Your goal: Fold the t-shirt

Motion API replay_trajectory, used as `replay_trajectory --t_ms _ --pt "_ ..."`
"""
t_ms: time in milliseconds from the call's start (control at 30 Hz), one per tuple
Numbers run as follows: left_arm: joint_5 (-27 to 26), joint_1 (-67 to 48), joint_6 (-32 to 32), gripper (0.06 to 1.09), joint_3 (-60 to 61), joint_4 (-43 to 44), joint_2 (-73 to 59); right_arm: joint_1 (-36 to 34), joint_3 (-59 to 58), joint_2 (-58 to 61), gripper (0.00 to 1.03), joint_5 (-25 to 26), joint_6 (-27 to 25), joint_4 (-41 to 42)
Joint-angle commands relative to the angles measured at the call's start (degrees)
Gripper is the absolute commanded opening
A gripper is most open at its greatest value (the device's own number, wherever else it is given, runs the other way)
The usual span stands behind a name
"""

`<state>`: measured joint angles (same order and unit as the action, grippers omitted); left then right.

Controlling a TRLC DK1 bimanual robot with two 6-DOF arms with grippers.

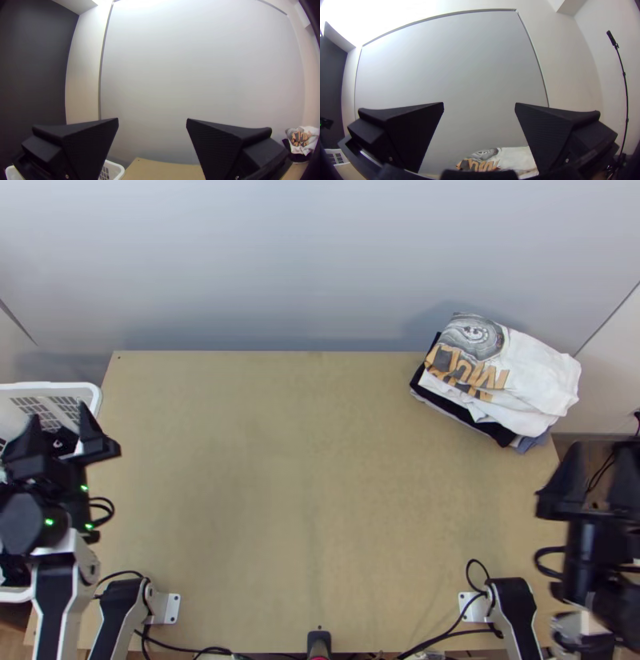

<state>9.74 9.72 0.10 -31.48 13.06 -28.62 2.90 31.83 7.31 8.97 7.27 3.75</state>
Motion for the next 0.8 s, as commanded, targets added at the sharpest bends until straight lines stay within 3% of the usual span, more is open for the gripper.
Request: replay_trajectory --t_ms 0,233,300,467,767 --pt "-1.0 0.7 1.4 1.04 15.0 10.9 4.4 -0.8 -20.1 -7.7 0.99 -0.1 0.9 8.9" --pt "-2.8 -0.7 -1.2 1.04 30.3 16.1 16.1 -0.1 -29.7 -7.7 0.99 -0.2 -2.6 17.1" --pt "-3.0 -0.8 -2.5 1.05 31.7 5.8 25.1 1.9 -31.1 -7.7 0.99 -0.1 -3.0 16.7" --pt "-3.2 0.0 -3.4 1.05 31.7 -8.2 28.7 3.2 -31.6 -7.7 0.99 -0.2 -3.1 -1.6" --pt "-3.6 2.5 -2.6 1.05 31.5 -11.7 28.7 1.5 -31.5 -7.4 0.99 -1.3 -2.8 -2.8"
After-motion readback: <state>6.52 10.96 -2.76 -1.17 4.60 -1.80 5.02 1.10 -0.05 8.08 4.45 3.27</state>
